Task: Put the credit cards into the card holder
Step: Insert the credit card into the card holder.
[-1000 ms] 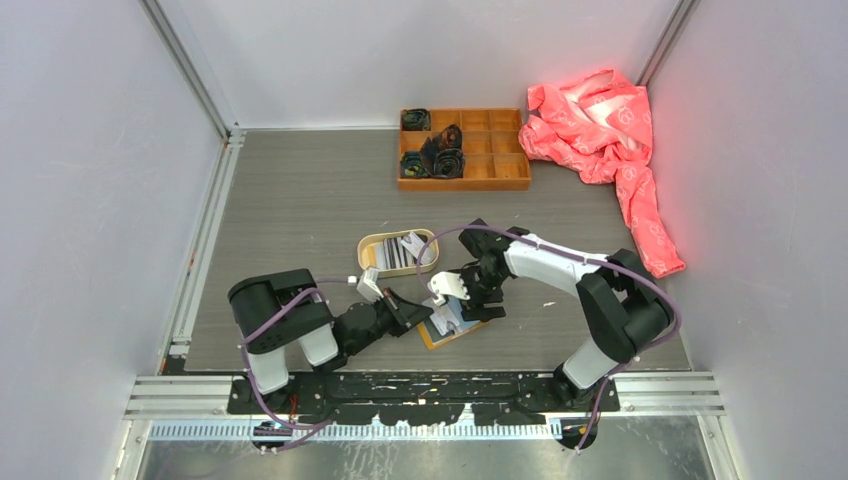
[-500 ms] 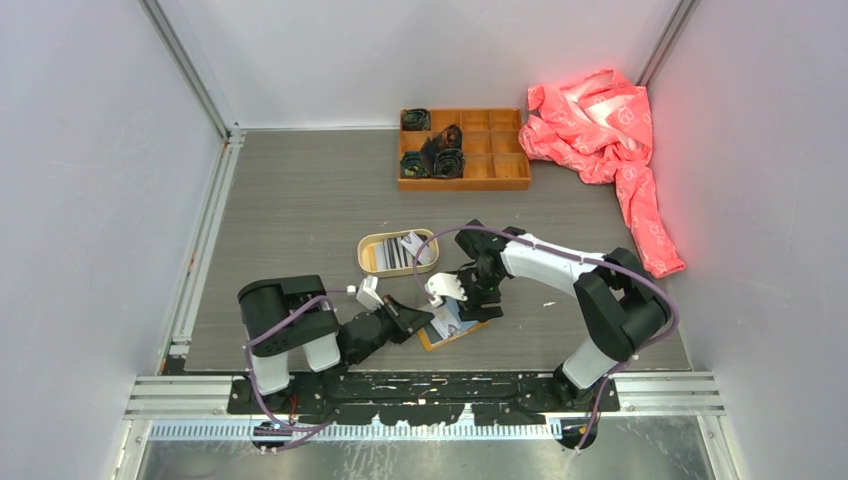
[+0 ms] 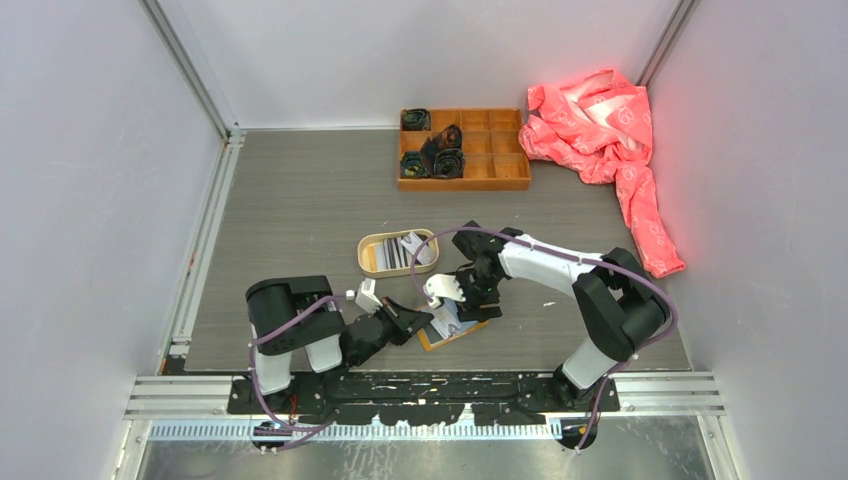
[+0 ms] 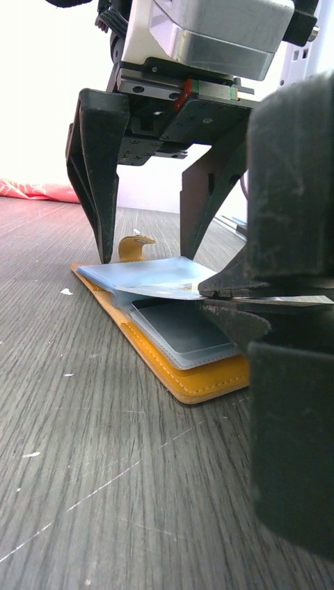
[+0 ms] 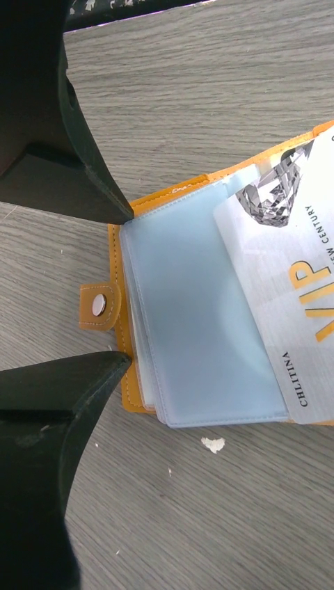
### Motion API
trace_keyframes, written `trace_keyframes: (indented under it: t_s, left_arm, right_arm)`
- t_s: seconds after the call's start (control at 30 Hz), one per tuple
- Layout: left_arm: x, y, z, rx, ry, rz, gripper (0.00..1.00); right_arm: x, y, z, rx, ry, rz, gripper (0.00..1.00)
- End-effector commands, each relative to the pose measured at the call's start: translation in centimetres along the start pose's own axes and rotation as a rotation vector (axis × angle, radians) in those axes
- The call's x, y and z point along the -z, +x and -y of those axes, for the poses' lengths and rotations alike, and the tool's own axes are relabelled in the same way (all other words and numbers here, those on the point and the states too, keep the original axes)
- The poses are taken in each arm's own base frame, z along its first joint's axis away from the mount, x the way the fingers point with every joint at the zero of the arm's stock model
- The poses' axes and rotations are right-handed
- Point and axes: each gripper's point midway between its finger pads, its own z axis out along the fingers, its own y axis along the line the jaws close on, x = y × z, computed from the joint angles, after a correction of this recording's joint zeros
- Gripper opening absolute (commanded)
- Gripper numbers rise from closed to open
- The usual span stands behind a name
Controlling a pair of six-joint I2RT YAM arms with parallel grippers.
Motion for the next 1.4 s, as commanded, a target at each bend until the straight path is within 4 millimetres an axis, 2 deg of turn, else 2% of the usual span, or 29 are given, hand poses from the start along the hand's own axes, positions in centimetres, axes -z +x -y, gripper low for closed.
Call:
trace_keyframes:
  t_s: [0.0, 0.23, 0.67, 1.37]
  left_arm:
    - [0.1, -0.4, -0.4, 0.021, -0.007, 0.029, 0.0]
    - [0.0, -0.5, -1.0, 0.05, -0.027, 0.032, 0.0]
    - [0.5, -0.5, -0.4, 0.071, -0.011, 0.021, 0.0]
    - [0.1, 1.0, 0.2, 0.046, 0.009, -0.05, 0.0]
  right_arm:
    - [-0.8, -0.8, -0.9, -0.012, -0.049, 0.026, 0.71]
    - [-0.9, -0.8, -0.9, -0.009, -0.05, 0.026, 0.71]
    - [-1.0, -0.8, -0.8, -0.013, -0.044, 0.016, 0.71]
    - [-1.1, -0.9, -0.7, -0.014, -0.039, 0.013, 0.71]
